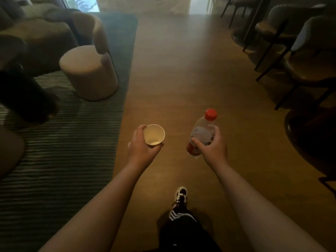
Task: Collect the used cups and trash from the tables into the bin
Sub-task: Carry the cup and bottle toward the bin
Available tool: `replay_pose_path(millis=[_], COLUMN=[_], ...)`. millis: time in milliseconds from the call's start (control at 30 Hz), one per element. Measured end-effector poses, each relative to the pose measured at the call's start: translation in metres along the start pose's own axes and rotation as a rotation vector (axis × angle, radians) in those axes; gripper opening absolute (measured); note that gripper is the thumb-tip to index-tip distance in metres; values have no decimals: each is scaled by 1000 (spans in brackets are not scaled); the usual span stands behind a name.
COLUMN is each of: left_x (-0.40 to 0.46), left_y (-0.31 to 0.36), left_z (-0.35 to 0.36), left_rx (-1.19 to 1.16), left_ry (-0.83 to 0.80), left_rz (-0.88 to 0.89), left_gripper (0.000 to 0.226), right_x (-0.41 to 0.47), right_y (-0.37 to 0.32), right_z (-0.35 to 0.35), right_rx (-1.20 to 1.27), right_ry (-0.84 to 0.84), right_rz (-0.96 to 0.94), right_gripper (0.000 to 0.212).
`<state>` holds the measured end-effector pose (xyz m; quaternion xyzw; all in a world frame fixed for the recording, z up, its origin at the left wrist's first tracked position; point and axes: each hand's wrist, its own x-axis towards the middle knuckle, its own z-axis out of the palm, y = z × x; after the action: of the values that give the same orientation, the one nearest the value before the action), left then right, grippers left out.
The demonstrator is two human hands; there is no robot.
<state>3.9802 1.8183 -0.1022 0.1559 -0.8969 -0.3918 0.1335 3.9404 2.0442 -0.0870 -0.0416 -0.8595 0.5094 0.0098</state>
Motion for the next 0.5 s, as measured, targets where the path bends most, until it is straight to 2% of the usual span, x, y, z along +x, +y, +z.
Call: replay_pose_path(millis=[267,500], left_x=[185,302], left_y=[52,44], left_z=[51,76], left_rx=[17,25], left_ry=[37,61], left_rz=[-2,-55], left_gripper=[79,78], right_x=[196,318], right_y=[-39,-64], right_z=[4,43], right_rx=[-21,-50], right_ry=[-31,-91], right_rz=[-3,6], right_gripper=[74,73])
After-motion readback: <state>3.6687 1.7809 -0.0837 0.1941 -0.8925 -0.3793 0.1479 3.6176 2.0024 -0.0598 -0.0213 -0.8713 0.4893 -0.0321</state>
